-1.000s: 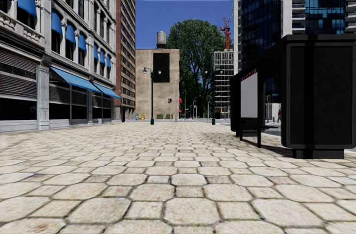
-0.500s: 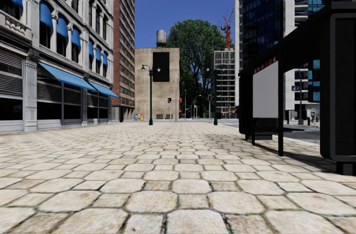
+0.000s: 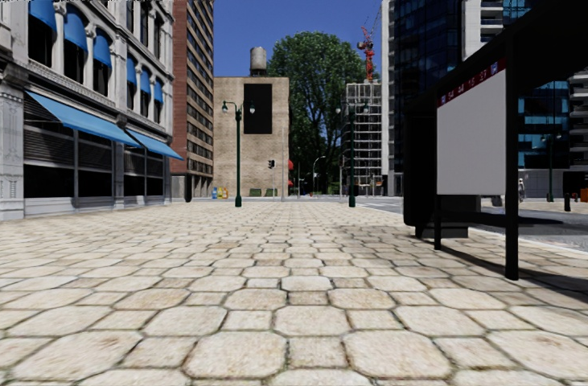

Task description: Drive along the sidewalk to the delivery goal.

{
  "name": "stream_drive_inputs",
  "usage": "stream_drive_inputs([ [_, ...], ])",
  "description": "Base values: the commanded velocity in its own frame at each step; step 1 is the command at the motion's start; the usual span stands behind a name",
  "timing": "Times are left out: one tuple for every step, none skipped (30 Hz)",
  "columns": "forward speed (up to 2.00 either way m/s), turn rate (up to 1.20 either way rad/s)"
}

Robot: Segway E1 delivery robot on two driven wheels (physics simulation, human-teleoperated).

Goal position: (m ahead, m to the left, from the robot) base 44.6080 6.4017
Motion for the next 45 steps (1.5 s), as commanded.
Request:
stream_drive_inputs([
  [2.00,-0.21],
  [2.00,-0.21],
  [2.00,-0.21],
  [2.00,-0.21],
  [2.00,-0.21],
  [2.00,-0.21],
  [2.00,-0.21],
  [2.00,-0.21],
  [2.00,-0.21],
  [2.00,-0.21],
  [2.00,-0.21],
  [2.00,-0.21],
  [2.00,-0.11],
  [2.00,0.00],
  [2.00,0.00],
  [2.00,0.00],
  [2.00,0.00],
  [2.00,0.00],
  [2.00,0.00],
  [2.00,0.00],
  [2.00,0.00],
  [2.00,0.00],
  [2.00,0.00],
  [2.00,0.00],
  [2.00,0.00],
  [2.00,0.00],
  [2.00,0.00],
  [2.00,0.00],
  [2.00,0.00],
  [2.00,0.00],
  [2.00,0.00],
  [2.00,0.00],
  [2.00,0.00],
  [2.00,0.00],
  [2.00,0.00],
  [2.00,0.00],
  [2.00,0.00],
  [2.00,0.00],
  [2.00,0.00],
  [2.00,0.00],
  [2.00,0.00],
  [2.00,0.00],
  [2.00,0.00],
  [2.00,0.00],
  [2.00,0.00],
])
